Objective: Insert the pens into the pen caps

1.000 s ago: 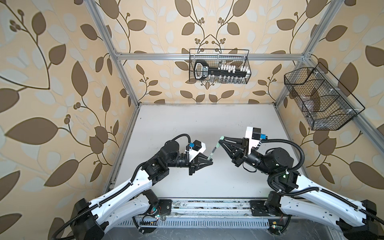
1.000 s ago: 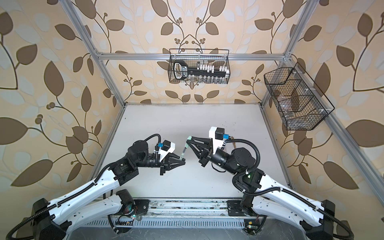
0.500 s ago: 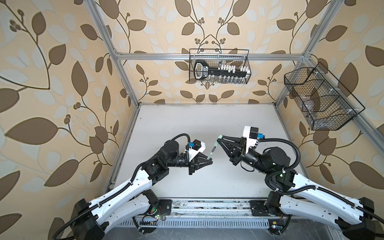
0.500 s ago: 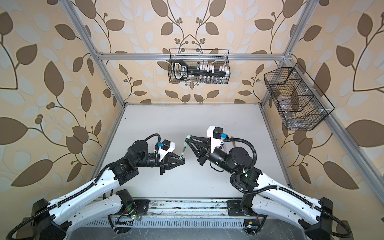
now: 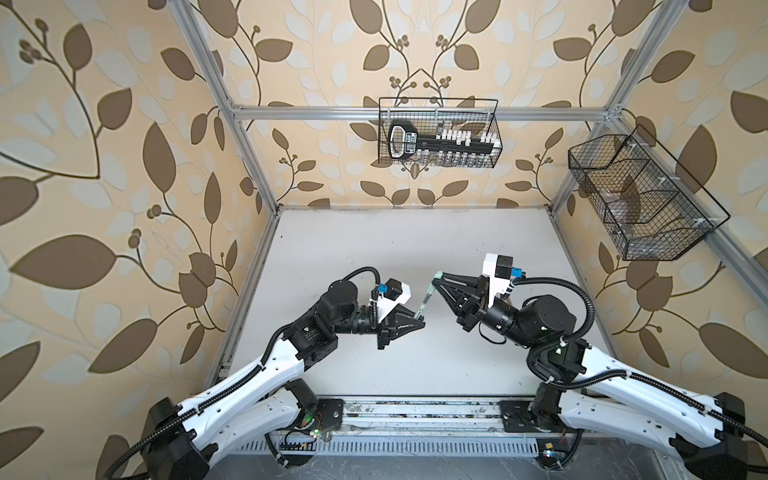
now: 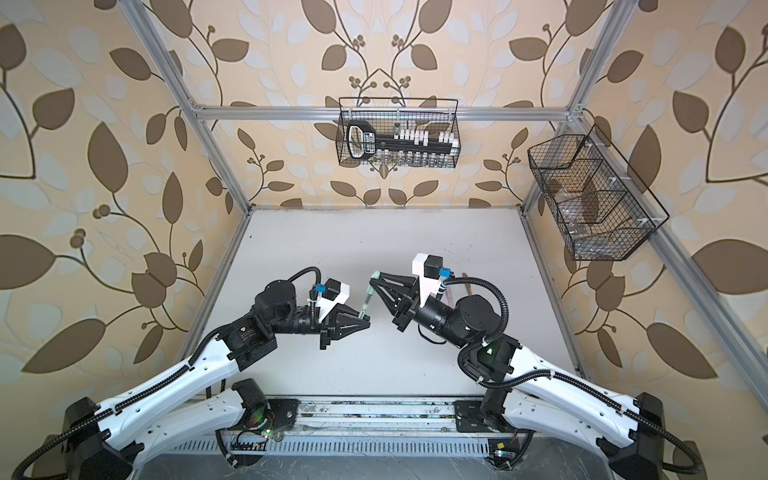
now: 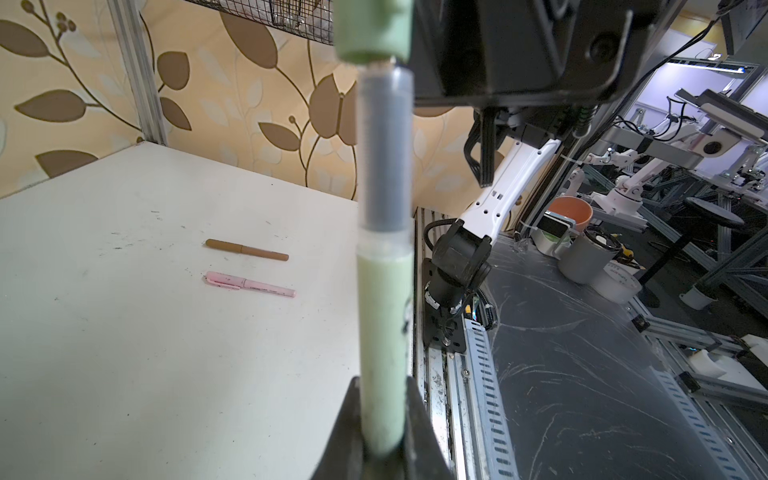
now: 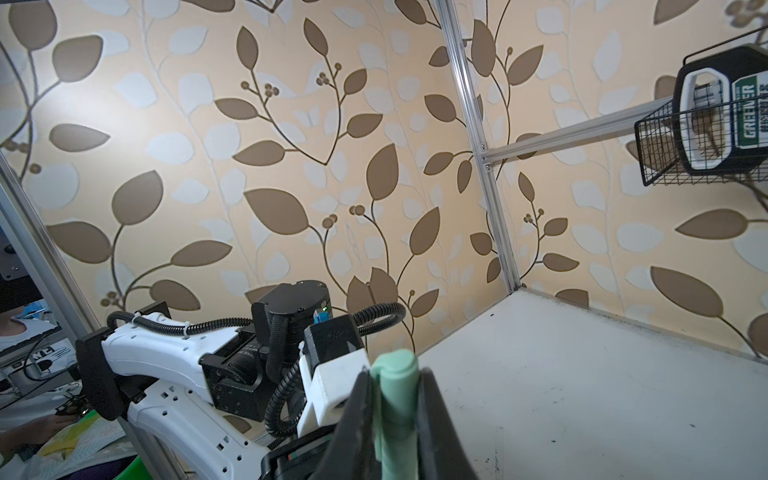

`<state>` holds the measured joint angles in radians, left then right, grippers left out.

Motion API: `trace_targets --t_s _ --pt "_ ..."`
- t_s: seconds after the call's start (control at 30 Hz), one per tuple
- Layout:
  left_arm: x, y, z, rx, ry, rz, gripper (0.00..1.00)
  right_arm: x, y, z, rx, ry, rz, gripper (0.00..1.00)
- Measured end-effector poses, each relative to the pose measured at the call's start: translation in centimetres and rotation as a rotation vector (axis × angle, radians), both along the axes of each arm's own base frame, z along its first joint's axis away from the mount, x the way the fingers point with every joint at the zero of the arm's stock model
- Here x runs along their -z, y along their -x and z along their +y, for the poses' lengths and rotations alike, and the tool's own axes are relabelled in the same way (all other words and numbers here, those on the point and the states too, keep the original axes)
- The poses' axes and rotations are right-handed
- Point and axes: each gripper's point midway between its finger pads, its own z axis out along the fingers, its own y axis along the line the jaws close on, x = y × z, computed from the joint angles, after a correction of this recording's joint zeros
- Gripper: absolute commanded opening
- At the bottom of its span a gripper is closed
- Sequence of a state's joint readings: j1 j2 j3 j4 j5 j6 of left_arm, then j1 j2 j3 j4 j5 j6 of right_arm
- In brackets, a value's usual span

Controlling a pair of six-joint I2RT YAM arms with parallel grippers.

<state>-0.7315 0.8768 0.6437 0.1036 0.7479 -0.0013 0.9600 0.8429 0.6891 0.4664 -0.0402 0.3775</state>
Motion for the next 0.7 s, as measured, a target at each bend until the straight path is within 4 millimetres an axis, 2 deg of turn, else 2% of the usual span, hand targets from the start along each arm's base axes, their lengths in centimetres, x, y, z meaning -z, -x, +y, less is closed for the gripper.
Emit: trace_targets --t_s 0.7 --pt "-0.35 -0.20 0.18 -0.025 0.003 0.018 0.00 -0.04 -0.44 -0.12 0.027 -0.032 -0.007 0.15"
